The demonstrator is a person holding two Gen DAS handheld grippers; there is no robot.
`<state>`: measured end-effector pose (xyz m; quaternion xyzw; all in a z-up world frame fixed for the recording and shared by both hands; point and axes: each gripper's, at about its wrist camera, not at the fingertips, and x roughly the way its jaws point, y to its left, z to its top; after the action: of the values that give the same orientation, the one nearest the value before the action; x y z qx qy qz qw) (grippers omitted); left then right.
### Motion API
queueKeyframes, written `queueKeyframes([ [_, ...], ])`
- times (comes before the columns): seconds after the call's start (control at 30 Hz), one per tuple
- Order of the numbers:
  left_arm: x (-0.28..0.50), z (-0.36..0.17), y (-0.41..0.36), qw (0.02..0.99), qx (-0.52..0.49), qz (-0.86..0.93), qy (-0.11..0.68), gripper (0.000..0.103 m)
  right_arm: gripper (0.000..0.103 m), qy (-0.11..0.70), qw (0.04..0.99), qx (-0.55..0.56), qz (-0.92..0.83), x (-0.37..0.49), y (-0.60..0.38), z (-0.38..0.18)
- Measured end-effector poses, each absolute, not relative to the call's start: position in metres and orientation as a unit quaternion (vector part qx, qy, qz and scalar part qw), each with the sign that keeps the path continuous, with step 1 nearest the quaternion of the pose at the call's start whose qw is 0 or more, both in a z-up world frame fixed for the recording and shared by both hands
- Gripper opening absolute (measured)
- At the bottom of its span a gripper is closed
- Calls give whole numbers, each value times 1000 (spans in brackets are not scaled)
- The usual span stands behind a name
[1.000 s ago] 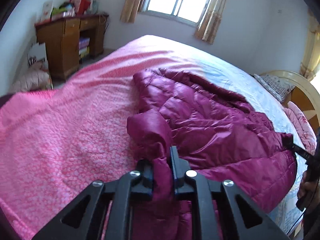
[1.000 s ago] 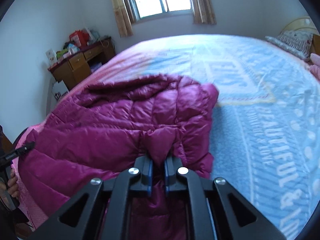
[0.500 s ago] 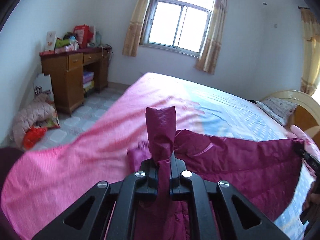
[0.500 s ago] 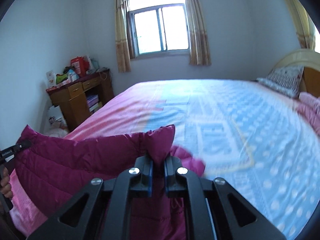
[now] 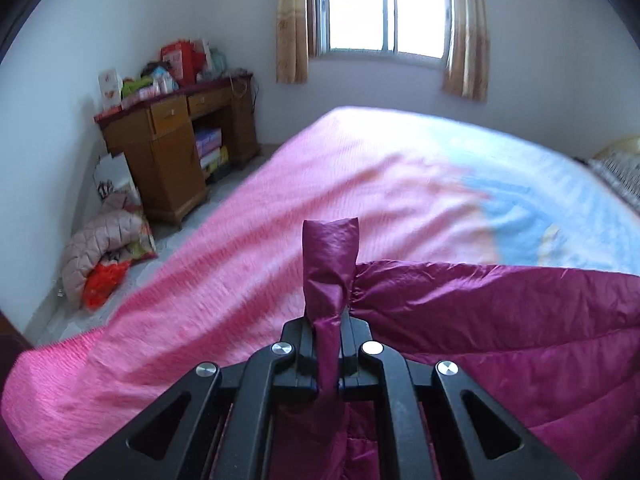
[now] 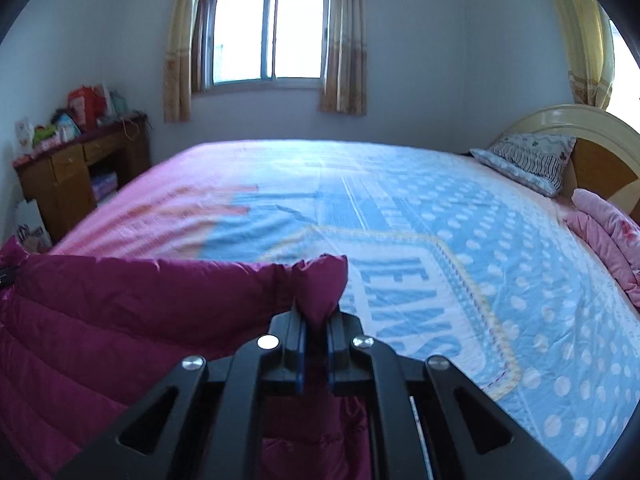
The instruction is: Fold large clothes
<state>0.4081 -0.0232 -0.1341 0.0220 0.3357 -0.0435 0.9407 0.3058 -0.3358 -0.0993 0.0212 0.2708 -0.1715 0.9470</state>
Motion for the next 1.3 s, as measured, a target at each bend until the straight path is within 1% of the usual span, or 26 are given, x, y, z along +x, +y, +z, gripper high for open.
queueKeyframes([
  [0.13, 416, -162, -25, 933, 23, -28, 358, 6, 9, 293, 941, 14, -171, 317, -338, -127],
  [0.17, 419, -165, -26, 930, 25, -26, 365, 8, 10, 301, 939, 17, -168, 319, -339, -134],
  [0.27, 421, -171, -35, 924, 41, -16, 380, 8, 13, 329, 930, 35, -160, 328, -344, -146],
  [0.33, 426, -173, -40, 920, 53, -9, 388, 8, 18, 343, 925, 44, -154, 332, -345, -151],
  [0.37, 428, -174, -42, 918, 59, -6, 391, 8, 27, 358, 921, 52, -148, 336, -348, -155],
  [0.4, 429, -175, -42, 917, 63, -3, 393, 8, 33, 368, 916, 59, -147, 339, -349, -158],
  [0.43, 429, -176, -44, 917, 64, -2, 394, 8, 34, 376, 913, 68, -145, 342, -353, -161],
  [0.5, 430, -179, -44, 915, 66, 1, 397, 8, 42, 382, 908, 89, -145, 343, -361, -165],
  [0.53, 431, -179, -44, 915, 66, 2, 398, 8, 43, 380, 908, 100, -144, 340, -363, -164],
  [0.63, 434, -180, -46, 913, 70, 5, 401, 8, 41, 345, 916, 131, -159, 322, -372, -149],
  [0.7, 435, -180, -46, 913, 73, 8, 401, 8, 44, 250, 933, 135, -222, 284, -367, -118],
  [0.73, 435, -181, -47, 913, 75, 9, 401, 8, 44, 221, 939, 135, -228, 271, -360, -106],
  [0.77, 436, -181, -49, 913, 78, 11, 401, 8, 40, 217, 944, 127, -214, 266, -348, -96],
  [0.8, 436, -181, -50, 913, 81, 13, 400, 8, 29, 234, 947, 114, -187, 268, -334, -89],
  [0.87, 436, -181, -52, 913, 86, 17, 399, 8, 17, 280, 950, 86, -110, 280, -296, -86],
  [0.97, 435, -181, -52, 913, 88, 19, 399, 8, 14, 330, 939, 89, -31, 297, -251, -98],
  [1.07, 435, -181, -53, 912, 91, 20, 399, 8, 14, 366, 928, 73, -9, 314, -216, -118],
  [1.13, 436, -182, -55, 912, 93, 21, 398, 8, 14, 382, 922, 67, -9, 322, -210, -133],
  [1.2, 436, -182, -55, 912, 91, 21, 399, 8, 9, 389, 919, 70, -11, 324, -212, -151],
  [1.3, 436, -182, -54, 913, 89, 20, 398, 8, 5, 395, 914, 90, -5, 328, -224, -162],
])
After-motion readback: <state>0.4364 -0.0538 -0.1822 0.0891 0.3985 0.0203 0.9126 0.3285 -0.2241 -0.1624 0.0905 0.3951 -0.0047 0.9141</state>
